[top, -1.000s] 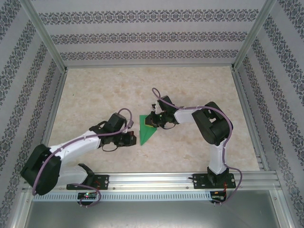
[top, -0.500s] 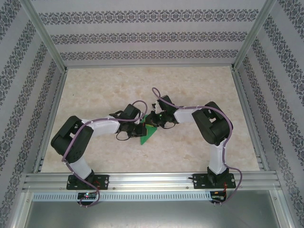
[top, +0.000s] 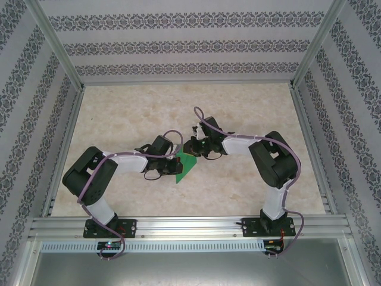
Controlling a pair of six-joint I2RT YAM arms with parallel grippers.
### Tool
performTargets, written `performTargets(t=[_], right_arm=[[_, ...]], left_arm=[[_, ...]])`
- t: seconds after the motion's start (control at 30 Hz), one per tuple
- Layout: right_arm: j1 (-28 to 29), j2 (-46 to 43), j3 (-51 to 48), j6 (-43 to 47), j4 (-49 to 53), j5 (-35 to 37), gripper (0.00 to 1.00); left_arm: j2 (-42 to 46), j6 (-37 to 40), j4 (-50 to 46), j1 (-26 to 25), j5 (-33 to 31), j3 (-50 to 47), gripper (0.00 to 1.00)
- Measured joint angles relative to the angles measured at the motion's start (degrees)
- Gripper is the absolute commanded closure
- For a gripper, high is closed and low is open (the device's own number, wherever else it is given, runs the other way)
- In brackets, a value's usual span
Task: Fold a paper plane with a square sheet of paper (pick it up from the middle)
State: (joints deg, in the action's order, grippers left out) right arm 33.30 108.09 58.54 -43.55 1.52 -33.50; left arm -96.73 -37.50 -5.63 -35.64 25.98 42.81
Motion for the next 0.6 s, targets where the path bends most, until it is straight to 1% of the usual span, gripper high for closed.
performTargets(t=[0.13, 0.3, 0.47, 0.6], right_arm=[[0.9, 0.6, -0.6, -0.1, -0.2, 0.5, 0.91], [1.8, 4.5, -0.5, -0.1, -1.2, 0.3, 0.90], [1.8, 4.6, 2.1, 0.7, 2.3, 4.3, 0.90], [-1.1, 6.5, 5.0, 1.2, 3.3, 5.4, 0.90]], left_arm=[[0.0, 0.0, 0.1, 0.0, 0.0, 0.0, 0.99], [-0.1, 0.8, -0.1, 0.0, 0.1, 0.1, 1.00], [-0.1, 1.6, -0.2, 0.0, 0.0, 0.1, 1.00], [0.3, 2.1, 0.3, 0.0, -0.2, -0.7, 1.00]])
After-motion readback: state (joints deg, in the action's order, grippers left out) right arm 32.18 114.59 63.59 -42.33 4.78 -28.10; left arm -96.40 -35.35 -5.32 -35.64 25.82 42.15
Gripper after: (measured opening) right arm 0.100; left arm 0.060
